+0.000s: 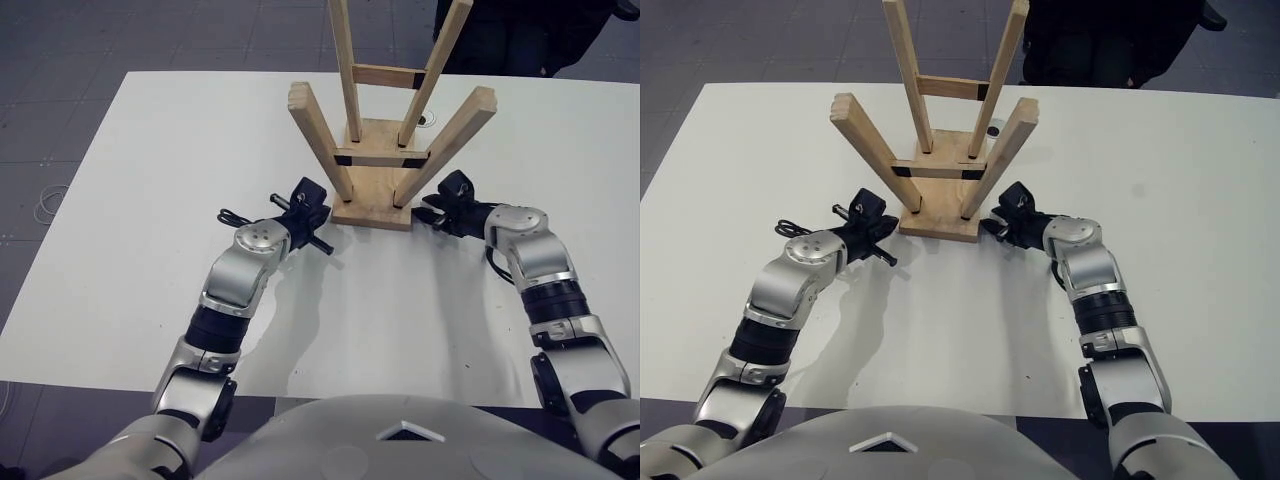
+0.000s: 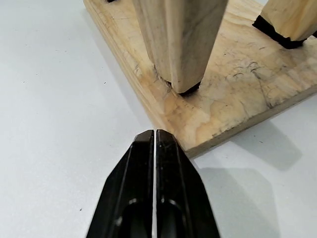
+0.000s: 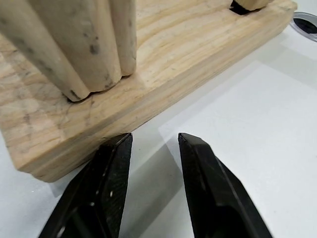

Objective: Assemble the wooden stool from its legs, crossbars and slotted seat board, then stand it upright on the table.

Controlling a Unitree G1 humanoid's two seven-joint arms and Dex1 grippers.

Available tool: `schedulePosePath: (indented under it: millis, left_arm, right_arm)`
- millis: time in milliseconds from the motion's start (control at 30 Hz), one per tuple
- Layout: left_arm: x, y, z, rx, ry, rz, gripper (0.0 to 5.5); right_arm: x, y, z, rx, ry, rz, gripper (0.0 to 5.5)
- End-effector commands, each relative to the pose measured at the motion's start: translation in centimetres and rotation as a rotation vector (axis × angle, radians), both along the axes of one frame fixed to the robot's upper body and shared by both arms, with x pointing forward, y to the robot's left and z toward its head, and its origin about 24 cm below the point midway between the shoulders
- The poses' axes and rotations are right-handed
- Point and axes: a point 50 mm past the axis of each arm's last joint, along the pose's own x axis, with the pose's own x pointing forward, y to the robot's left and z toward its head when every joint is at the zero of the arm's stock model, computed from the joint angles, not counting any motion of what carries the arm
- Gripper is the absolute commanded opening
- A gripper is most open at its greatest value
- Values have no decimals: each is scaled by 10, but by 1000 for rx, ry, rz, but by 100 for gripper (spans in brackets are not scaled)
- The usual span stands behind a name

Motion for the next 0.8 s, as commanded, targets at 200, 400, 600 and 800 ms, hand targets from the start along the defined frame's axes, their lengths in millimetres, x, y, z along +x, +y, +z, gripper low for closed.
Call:
schedulePosePath:
  millis: [200,400,600,800]
  left_arm:
    - [-8,-7,-13,-50,59,-40,10]
    - [-11,-11,-13,-85,50,-61,10]
    - [-8,-25,-2,-123,-14,-90,10]
    - [-15,-36,-7,-141,2,-127,10]
  right_arm:
    - [-2,7,0,4,30,-8,172]
    - [-7,13,7,30,36,6,172]
    - [-19,14,8,41,58,17,172]
    - [-25,12,6,39,78,7,172]
